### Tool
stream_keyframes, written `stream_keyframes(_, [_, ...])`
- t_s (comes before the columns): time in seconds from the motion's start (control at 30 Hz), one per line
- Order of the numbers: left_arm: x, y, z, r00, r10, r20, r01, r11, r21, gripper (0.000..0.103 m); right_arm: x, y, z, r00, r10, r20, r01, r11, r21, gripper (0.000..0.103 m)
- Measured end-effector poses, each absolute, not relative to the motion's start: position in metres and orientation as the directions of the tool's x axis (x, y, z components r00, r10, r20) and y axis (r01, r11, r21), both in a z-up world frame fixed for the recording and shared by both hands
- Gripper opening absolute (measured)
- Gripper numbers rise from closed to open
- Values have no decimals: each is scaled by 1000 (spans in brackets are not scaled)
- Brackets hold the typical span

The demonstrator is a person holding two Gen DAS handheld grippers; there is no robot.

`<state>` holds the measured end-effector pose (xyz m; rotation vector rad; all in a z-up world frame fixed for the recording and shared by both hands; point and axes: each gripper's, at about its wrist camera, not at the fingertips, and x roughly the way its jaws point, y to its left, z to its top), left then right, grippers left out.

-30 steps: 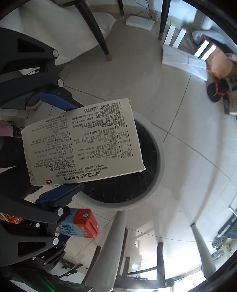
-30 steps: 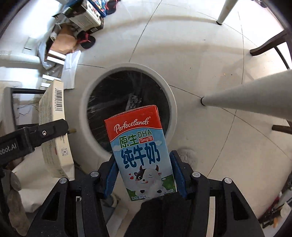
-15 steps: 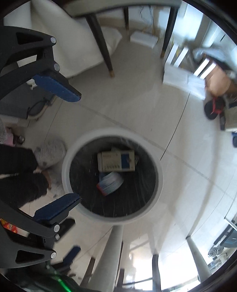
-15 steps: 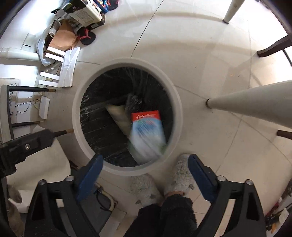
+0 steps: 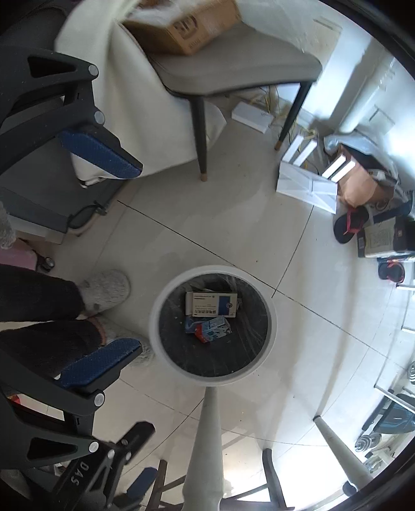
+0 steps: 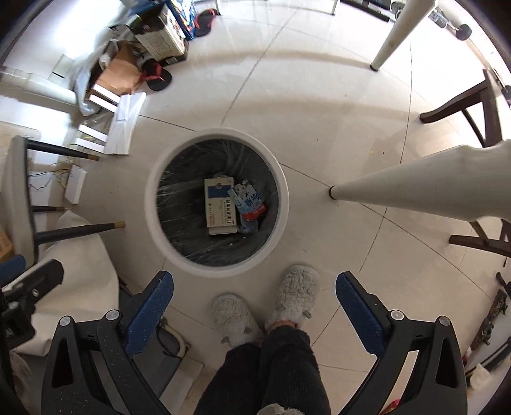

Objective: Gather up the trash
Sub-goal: 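Carry leaflet and milk carton over the bin and release both, then grasp the white medicine box with the left gripper while the right gripper grasps the torn white box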

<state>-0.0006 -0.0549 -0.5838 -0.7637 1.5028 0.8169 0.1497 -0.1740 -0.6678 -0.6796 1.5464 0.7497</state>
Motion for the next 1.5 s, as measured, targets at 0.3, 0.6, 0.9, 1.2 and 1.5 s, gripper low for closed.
stream_keyframes(0.3, [-19, -81, -482, -39, 11, -999, -847, 530, 39, 102, 142, -195, -543, -56, 43, -997, -797, 599, 71, 103])
stream_keyframes(0.6, [-36, -94, -382, 25, 39, -999, -865, 501, -2, 102, 129, -218, -424, -67, 102, -992, -779, 616, 116, 103])
stream_keyframes(0.9, [-9, -82, -288, 110, 146, -983, -863, 505, -22, 103, 149, -217, -318, -110, 217, -970, -744, 629, 225, 103])
stream_keyframes(1.2, [93, -29, -237, 102, 274, -956, -861, 506, 53, 103, 271, -181, -244, -19, 263, -965, -709, 677, 199, 103])
stream_keyframes(1.5, [229, 57, -260, -33, 282, -959, -908, 392, 146, 103, 492, -118, -264, 44, 256, -966, -527, 827, 196, 103])
